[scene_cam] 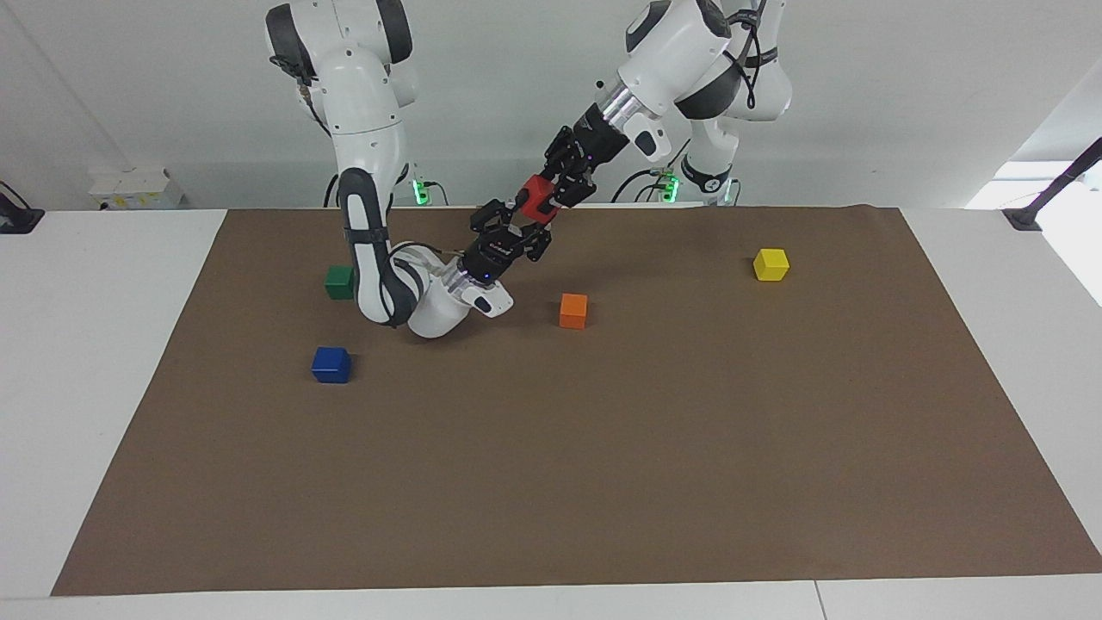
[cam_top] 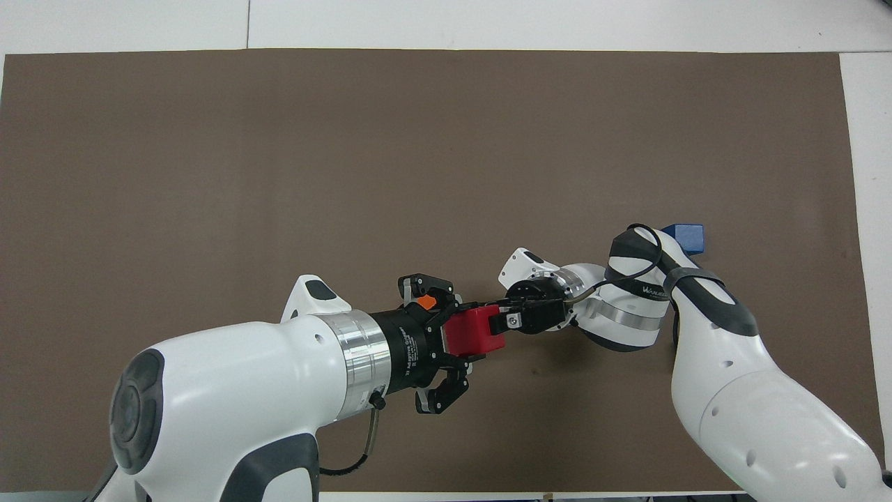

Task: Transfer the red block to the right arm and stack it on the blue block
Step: 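Grasp the red cube with the right gripper beside the left gripper, then open the left gripper and withdraw it while the right gripper holds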

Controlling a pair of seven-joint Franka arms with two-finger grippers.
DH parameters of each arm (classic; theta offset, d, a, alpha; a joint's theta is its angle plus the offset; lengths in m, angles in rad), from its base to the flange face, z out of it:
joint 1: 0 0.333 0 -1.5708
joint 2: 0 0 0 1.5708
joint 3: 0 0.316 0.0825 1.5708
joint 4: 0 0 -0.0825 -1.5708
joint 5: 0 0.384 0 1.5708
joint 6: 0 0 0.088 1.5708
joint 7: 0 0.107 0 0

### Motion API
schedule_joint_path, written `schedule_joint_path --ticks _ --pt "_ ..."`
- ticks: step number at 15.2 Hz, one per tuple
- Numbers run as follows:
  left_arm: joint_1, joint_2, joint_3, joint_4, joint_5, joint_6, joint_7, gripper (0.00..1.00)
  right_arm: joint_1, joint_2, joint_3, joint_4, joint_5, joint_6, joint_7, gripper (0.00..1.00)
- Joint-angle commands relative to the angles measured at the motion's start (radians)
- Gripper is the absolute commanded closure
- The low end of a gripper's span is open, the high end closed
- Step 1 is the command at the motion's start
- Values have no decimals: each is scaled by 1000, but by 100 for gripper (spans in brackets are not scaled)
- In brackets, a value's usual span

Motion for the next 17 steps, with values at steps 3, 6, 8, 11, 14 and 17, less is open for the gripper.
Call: schedule_joint_path --ticks 3,6,8,11,14,17 --pt "-18 -35 8 -30 -21 15 -18 32 3 -9 5 4 7 54 -31 100" --pt "32 -37 13 -10 -6 13 -12 0 0 -9 5 6 5 52 -29 100" --pt "97 -37 13 4 1 -7 -11 0 -3 -9 5 7 5 54 -27 100" --pt "197 -41 13 -2 13 -61 121 0 -8 -21 5 9 7 57 -3 100" --pt "341 -49 13 -5 22 -167 384 0 -23 -81 1 9 5 106 87 100" --pt "409 -35 10 -5 266 -233 595 0 -51 -131 1 13 3 175 162 100"
